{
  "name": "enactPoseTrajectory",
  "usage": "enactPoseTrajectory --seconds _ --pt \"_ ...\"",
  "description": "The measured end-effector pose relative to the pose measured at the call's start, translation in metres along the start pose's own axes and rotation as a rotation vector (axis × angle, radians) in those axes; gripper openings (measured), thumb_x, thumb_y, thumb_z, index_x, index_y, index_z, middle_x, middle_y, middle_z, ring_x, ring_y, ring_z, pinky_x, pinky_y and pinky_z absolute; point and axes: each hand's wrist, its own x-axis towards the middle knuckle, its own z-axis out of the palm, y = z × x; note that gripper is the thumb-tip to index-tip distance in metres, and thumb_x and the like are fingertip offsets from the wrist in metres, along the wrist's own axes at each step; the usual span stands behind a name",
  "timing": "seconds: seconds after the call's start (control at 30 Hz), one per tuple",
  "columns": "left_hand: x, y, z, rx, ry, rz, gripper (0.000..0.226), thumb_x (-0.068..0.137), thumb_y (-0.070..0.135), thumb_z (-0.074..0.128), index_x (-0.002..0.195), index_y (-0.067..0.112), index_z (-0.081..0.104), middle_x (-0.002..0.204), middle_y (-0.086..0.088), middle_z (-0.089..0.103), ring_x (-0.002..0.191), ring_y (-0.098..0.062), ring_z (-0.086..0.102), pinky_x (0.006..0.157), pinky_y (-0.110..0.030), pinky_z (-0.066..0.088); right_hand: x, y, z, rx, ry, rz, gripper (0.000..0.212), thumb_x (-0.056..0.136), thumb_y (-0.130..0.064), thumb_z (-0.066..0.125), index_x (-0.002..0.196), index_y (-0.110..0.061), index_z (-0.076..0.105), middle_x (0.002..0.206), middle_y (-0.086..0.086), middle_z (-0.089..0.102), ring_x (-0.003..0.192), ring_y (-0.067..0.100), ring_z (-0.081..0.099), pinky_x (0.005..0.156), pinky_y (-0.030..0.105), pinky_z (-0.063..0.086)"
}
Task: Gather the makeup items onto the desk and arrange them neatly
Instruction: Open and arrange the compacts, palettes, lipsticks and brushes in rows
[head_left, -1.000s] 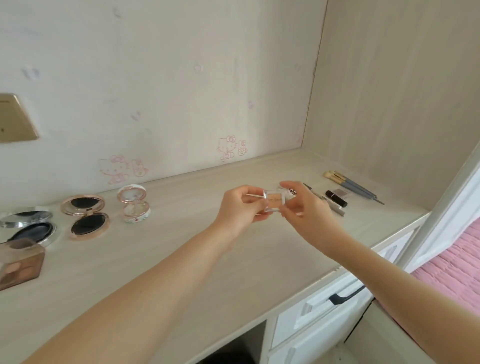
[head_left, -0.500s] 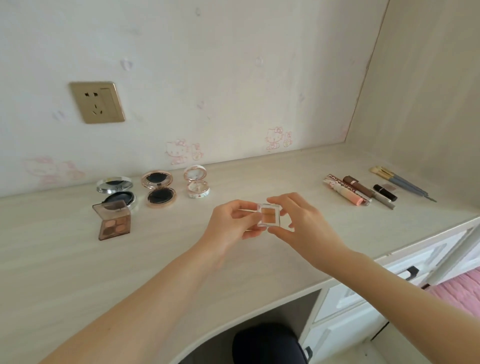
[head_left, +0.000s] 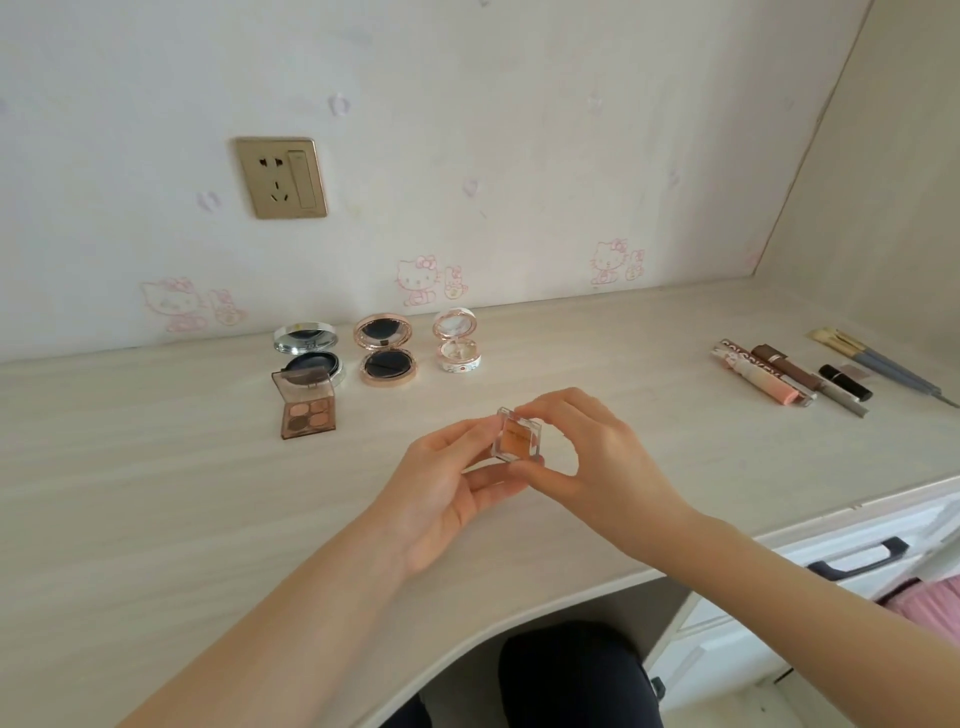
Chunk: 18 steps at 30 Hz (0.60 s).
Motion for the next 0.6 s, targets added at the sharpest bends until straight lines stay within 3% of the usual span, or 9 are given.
enactPoseTrajectory --seconds 0.27,0.5,0.6 --pt "-0.009 0.004 -0.010 -0.056 0.068 0.016 0.037 0.080 0.027 0.066 0.102 -0.002 0.071 0.107 -0.020 0.068 0.091 -0.029 0.066 0.077 -0.030 0.057 0.002 -0.009 0.010 0.013 -0.032 -0.017 0.042 0.085 -0.037 0.066 0.125 -0.026 0.058 0.112 -0.013 0.059 0.108 0.008 0.049 0.090 0.015 0.039" --pt "-0.012 0.008 -0.017 -0.083 0.073 0.042 0.029 0.079 0.025 0.066 0.094 0.001 0.074 0.098 -0.015 0.070 0.082 -0.025 0.068 0.076 -0.030 0.058 0.007 -0.015 0.015 0.063 -0.029 -0.016 0.044 0.085 -0.034 0.067 0.127 -0.026 0.059 0.115 -0.011 0.063 0.107 0.008 0.052 0.090 0.008 0.036" --pt "-0.014 0.008 -0.022 -0.080 0.077 0.055 0.026 0.080 0.025 0.065 0.090 0.002 0.075 0.096 -0.014 0.071 0.083 -0.026 0.069 0.076 -0.030 0.058 0.010 -0.019 0.014 0.076 -0.040 0.002 0.039 0.086 -0.033 0.065 0.124 -0.026 0.061 0.111 -0.021 0.062 0.108 0.002 0.051 0.089 0.003 0.034"
